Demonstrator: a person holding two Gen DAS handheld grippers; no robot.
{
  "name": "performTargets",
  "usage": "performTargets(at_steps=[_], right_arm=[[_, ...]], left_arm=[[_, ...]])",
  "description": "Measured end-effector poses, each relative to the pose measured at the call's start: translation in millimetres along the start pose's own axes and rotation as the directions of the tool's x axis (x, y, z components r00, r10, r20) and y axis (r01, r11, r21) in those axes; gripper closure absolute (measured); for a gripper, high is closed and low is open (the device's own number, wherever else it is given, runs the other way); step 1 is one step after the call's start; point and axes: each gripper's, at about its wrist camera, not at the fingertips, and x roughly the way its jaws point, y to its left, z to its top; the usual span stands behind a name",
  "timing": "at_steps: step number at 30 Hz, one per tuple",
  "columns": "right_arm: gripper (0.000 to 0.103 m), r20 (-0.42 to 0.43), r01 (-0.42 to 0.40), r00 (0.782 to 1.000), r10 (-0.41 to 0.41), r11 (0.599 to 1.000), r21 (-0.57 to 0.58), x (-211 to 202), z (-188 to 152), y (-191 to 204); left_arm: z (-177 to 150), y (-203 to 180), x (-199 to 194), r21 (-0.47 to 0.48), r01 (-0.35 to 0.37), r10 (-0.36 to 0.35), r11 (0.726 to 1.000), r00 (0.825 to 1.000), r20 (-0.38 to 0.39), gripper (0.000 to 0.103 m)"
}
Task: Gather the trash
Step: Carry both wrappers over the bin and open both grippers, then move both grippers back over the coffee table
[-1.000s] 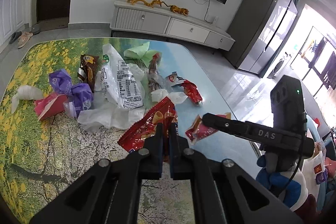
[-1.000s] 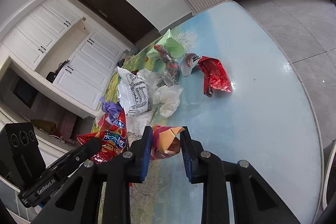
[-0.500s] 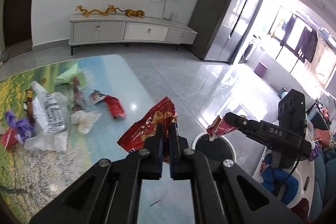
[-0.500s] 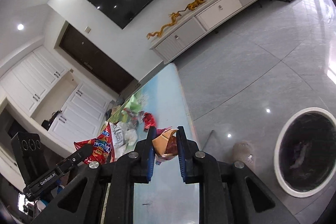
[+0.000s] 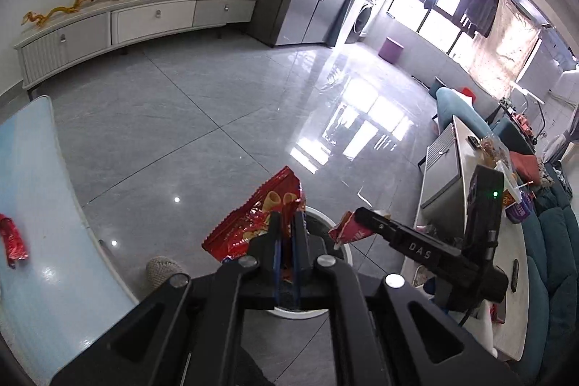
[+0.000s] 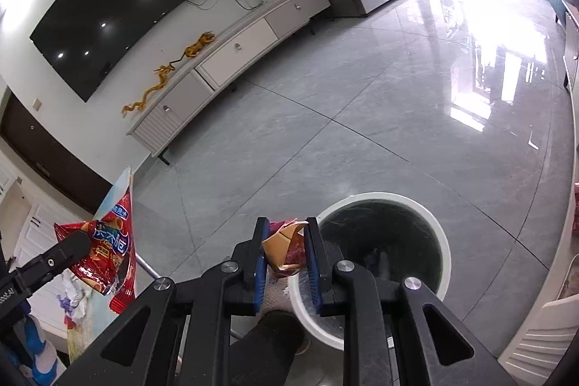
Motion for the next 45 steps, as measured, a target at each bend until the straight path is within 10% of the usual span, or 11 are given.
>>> performTargets(at_steps=[4, 8, 25, 37, 45], right_arm=[[0.081, 0.005, 0.063, 0.998, -0.063, 0.998, 0.026, 8.0, 3.2, -20.8], [0.057, 0.022, 0.109, 0.994, -0.110, 0.994, 0.031, 6.0, 4.7, -34.1], [0.055, 0.134, 0.010, 0.991, 0.007, 0.993, -0.120, -46.8, 10.6, 47.2], [0.055, 0.077, -0.123, 0.984, 0.162, 0.921, -0.370, -49.9, -10.2, 173.0], [0.055, -0.062, -0.231, 0.971, 0.231, 0.835, -0.500, -6.9, -37.3, 253.1]], left_arm=[[12.3, -18.4, 36.6, -0.008, 0.056, -0.056, 0.998, 0.998, -0.040, 0.089], [21.1, -25.7, 51.0, -0.015, 0.084, -0.085, 0.996, 0.996, -0.039, 0.055], [-6.9, 18.4, -77.5, 0.003, -0.069, 0.067, 0.998, 0.985, 0.161, 0.055], [-83.3, 140.2, -213.3, -0.171, -0.279, 0.317, 0.945, 0.909, 0.270, 0.055], [-148.5, 253.0, -269.0, -0.377, -0.410, 0.506, 0.830, 0.838, 0.202, 0.055]])
